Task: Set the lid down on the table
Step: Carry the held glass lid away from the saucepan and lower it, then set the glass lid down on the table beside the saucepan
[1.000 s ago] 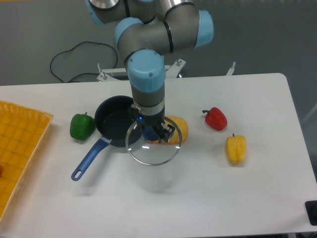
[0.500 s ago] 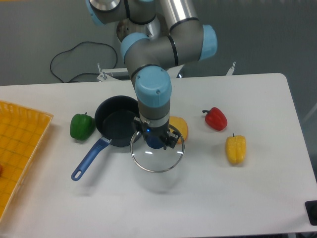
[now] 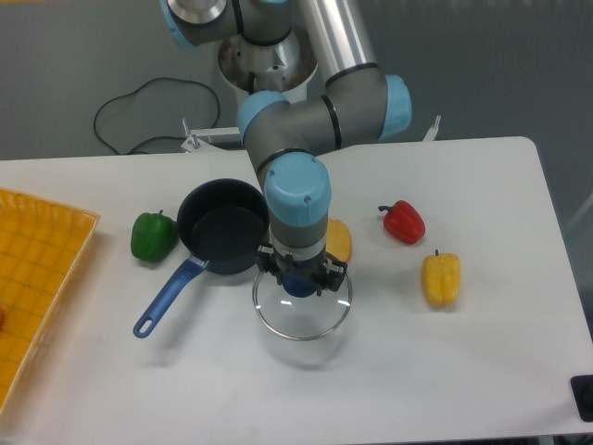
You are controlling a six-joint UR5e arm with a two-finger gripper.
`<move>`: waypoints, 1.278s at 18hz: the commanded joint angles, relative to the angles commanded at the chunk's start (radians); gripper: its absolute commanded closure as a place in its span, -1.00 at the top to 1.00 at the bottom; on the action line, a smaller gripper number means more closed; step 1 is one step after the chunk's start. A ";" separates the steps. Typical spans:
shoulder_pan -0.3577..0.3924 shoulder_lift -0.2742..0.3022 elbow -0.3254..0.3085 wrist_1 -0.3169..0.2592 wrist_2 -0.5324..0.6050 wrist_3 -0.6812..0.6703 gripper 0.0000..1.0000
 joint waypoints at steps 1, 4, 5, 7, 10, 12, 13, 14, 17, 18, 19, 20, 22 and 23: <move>0.002 -0.006 0.000 0.002 0.000 0.000 0.05; 0.002 -0.035 0.009 0.018 0.000 -0.003 0.05; 0.002 -0.041 0.009 0.023 0.000 -0.003 0.05; 0.002 -0.052 0.015 0.029 0.000 -0.002 0.05; 0.002 -0.083 0.023 0.048 0.000 0.001 0.05; 0.002 -0.097 0.026 0.063 0.000 0.001 0.05; 0.002 -0.103 0.028 0.069 0.000 0.001 0.05; 0.002 -0.106 0.028 0.075 0.000 0.003 0.05; 0.002 -0.118 0.029 0.087 -0.002 0.005 0.05; 0.000 -0.121 0.031 0.087 0.000 0.005 0.06; 0.000 -0.124 0.031 0.087 0.000 0.005 0.06; 0.000 -0.126 0.032 0.087 0.000 0.005 0.06; 0.000 -0.127 0.035 0.087 0.000 0.005 0.06; 0.000 -0.127 0.035 0.087 0.000 0.005 0.06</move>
